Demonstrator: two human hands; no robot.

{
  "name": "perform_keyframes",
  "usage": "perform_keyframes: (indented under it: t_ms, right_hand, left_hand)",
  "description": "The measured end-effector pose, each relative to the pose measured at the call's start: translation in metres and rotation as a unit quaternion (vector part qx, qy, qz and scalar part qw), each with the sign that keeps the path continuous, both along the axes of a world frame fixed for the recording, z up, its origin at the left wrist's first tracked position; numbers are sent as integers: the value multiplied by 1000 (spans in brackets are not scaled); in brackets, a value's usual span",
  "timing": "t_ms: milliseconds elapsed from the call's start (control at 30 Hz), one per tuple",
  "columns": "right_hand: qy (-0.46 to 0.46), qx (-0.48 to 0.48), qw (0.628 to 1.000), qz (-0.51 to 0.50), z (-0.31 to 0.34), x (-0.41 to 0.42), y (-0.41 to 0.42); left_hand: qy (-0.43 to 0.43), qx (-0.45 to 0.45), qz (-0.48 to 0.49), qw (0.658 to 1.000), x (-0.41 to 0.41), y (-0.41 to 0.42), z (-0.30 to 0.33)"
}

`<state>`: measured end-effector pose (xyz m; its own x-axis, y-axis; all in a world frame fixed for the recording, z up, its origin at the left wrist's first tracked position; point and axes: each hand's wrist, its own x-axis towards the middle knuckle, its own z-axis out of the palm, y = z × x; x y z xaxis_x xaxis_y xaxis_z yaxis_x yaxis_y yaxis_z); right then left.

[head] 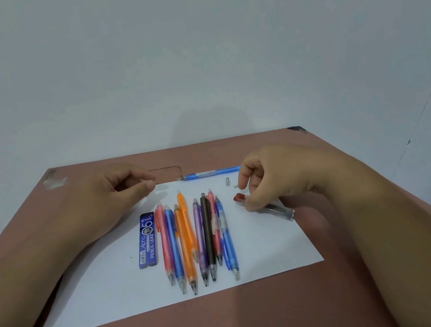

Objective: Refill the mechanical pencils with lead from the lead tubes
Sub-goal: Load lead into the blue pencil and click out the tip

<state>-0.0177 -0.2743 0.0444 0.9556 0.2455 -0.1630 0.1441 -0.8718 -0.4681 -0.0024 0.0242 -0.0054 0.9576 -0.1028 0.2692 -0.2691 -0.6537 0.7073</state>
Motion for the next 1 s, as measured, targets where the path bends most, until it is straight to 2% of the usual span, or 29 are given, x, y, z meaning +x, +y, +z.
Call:
perform_keyframes:
  t_ms: [167,367,600,1000]
  right_hand:
    - [-29,177,984,8,7,-9,4]
    - [-42,367,929,12,-6,-7,19]
    - [-122,383,913,64,-19,-5,42]
    - [-122,389,910,82,-24,-7,48]
  left_hand:
    - [-4,-6,-17,1000,-7,-4,4]
    - [-11,-39,-80,996,-21,-20,13]
    - [-33,-99,-136,985,-25,-28,18]
    - [-44,-76,-155,984,-22,-31,17]
